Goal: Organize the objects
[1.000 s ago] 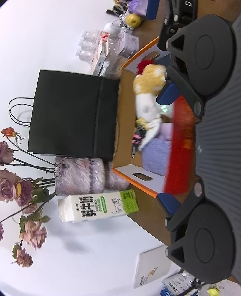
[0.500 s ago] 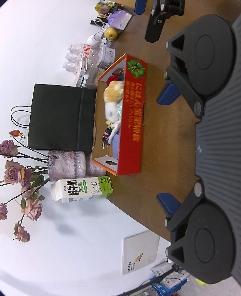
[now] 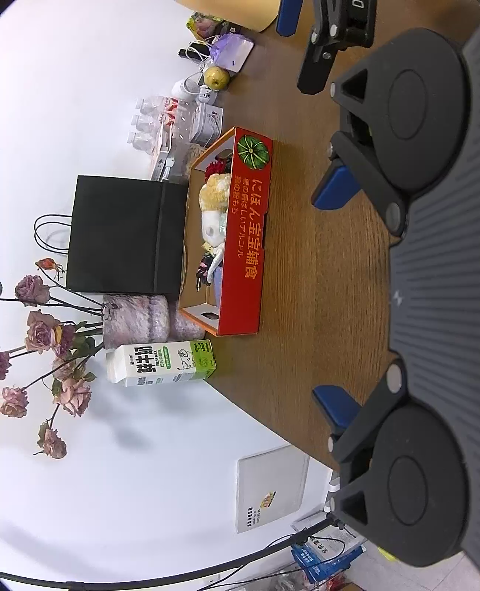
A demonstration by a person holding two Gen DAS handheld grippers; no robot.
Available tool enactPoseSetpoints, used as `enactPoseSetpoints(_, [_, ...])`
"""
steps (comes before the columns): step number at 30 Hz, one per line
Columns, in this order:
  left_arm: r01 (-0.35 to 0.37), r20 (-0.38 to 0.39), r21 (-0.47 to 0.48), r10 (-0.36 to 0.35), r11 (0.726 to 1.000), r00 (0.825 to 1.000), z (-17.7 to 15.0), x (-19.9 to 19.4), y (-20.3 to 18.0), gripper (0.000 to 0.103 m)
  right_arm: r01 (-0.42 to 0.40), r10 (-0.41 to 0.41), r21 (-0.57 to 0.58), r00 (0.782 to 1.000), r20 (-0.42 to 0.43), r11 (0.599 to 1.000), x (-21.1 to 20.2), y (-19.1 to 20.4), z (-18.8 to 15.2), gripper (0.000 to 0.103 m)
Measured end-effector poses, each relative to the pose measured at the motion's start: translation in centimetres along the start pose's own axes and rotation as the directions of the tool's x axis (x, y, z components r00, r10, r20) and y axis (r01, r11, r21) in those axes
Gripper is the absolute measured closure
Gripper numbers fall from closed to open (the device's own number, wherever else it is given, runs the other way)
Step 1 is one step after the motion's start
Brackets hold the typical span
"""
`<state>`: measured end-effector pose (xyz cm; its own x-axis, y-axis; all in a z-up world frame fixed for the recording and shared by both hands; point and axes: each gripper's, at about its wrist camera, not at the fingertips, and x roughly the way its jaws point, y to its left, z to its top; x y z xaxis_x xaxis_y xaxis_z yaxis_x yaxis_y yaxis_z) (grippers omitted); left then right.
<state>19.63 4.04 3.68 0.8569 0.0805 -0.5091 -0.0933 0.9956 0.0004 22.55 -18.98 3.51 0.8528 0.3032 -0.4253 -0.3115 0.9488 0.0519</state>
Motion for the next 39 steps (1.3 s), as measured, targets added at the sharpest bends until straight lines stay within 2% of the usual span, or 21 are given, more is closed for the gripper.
enactPoseSetpoints(39, [0.029,-0.016,0.017,-0.028,0.999,0.999,0.11,-0.18,-0.93,0.0,0.0,0.0,0.008,1.0,0.001,1.0,-0.15,-0.6,-0.31,0.0])
